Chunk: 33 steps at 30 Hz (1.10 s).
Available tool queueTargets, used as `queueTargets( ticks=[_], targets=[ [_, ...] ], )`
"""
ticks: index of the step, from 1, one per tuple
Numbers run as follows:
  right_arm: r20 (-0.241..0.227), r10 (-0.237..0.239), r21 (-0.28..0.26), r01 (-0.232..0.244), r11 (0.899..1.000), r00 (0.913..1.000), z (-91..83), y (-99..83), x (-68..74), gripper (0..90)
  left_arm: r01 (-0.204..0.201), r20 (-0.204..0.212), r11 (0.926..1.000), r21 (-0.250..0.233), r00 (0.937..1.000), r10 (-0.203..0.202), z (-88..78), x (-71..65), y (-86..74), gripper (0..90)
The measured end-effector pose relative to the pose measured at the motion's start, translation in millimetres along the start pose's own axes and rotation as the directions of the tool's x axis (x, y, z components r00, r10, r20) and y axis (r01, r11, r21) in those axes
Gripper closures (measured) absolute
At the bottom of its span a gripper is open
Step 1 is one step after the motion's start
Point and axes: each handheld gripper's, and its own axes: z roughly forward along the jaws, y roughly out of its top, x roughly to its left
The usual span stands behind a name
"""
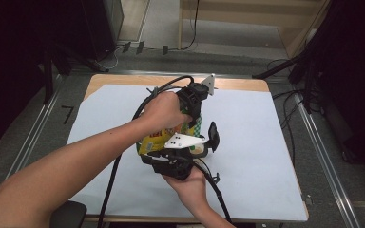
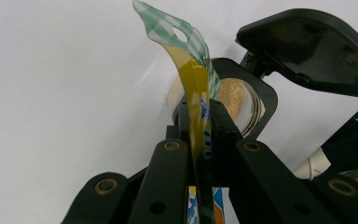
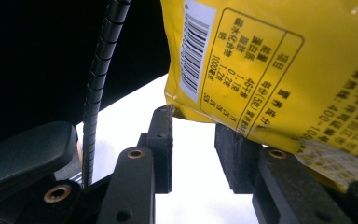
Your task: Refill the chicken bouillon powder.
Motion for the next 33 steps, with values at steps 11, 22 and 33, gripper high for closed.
queueTargets(
  ticks=[11,22,33],
  targets=[
    [0.005,-0.003,0.001,0.003,1.0,1.0,-0.5,-1.1,-1.0,69.5,-0.007,-0.005,0.9999,0.011,1.0,0.007,1.3,-0.2,1.4,86.7],
    [0.007,-0.01,0.0,0.01,1.0,0.9999,-1.2,-0.9,-0.8,70.8,0.0,0.0,0.9999,0.014,1.0,0.0,1.0,2.4,-0.8,88.0],
    [0.005,-0.009,-0.002,0.009,1.0,0.9999,-1.3,-0.7,-0.5,70.7,0.004,-0.005,0.9999,0.015,1.0,-0.004,0.9,2.4,-0.8,88.0]
  ],
)
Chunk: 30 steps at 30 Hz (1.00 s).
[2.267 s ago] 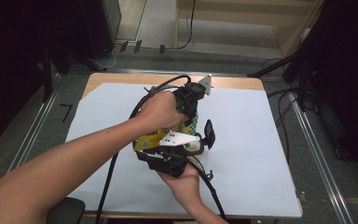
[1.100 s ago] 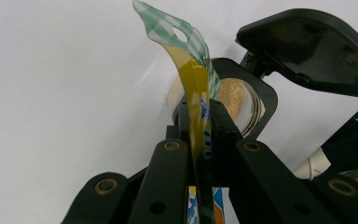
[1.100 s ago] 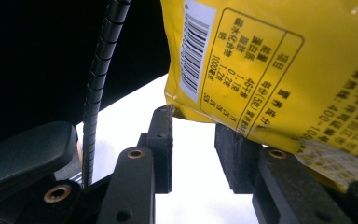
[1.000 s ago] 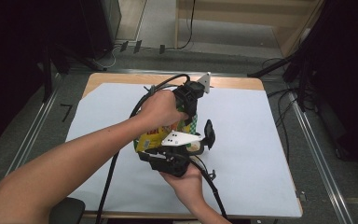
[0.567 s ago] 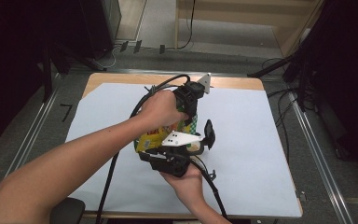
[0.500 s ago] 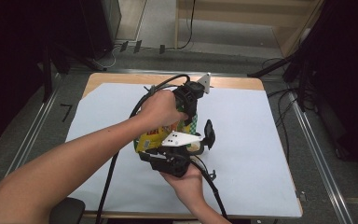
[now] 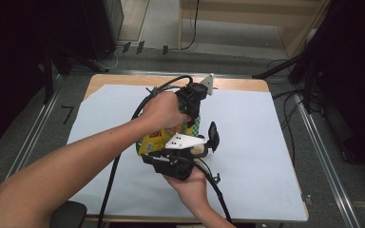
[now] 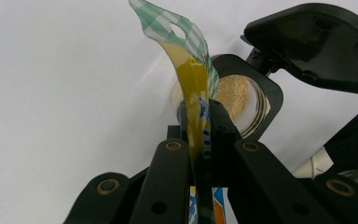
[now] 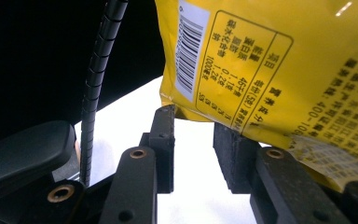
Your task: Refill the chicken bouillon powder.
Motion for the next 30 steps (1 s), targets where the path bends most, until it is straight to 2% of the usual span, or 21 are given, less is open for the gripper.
queueTargets(
  ticks=[30],
  targets=[
    [0.002,0.003,-0.006,-0.003,1.0,1.0,0.3,0.0,0.3,71.6,0.008,-0.002,0.9999,0.01,1.0,-0.008,-0.2,-1.3,0.6,88.6]
  ],
)
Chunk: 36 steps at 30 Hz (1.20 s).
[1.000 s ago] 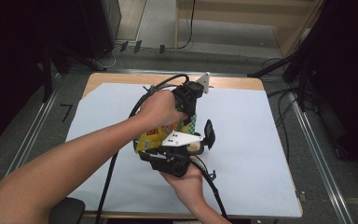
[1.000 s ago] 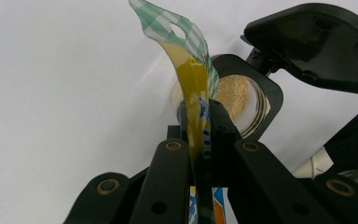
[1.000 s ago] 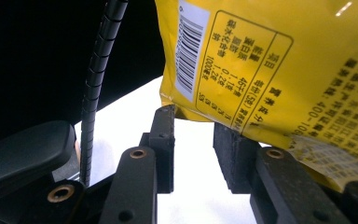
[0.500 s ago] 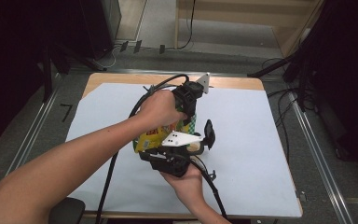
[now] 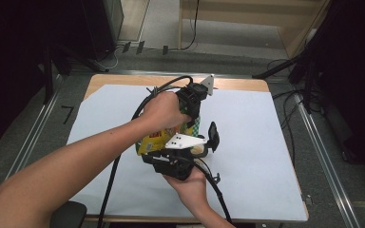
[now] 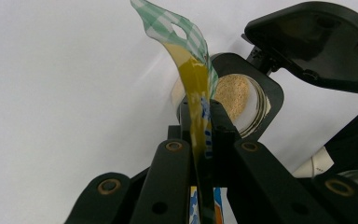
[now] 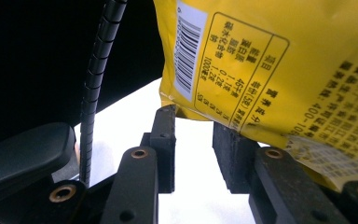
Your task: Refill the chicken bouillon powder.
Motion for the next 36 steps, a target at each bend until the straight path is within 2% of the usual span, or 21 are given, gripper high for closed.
queueTargets(
  ticks=[36],
  targets=[
    [0.0,0.003,-0.007,-0.003,1.0,1.0,-0.6,0.3,0.2,71.8,0.0,-0.004,1.0,0.005,1.0,0.0,0.5,-1.5,1.0,88.5]
  ],
)
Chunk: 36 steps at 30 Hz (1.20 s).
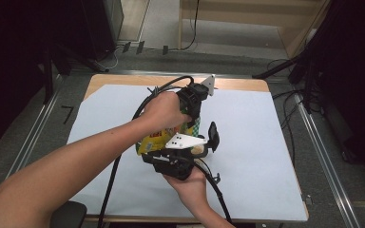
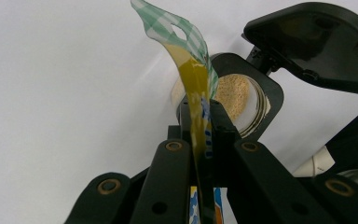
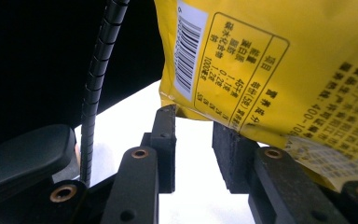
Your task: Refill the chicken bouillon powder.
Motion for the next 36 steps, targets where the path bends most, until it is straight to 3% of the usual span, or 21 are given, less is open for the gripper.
queueTargets(
  ticks=[36],
  targets=[
    [0.008,-0.009,-0.005,0.009,1.0,0.9999,-0.1,1.7,1.0,72.3,-0.003,0.002,1.0,-0.001,1.0,0.003,-1.3,-0.1,1.3,88.5]
  ],
)
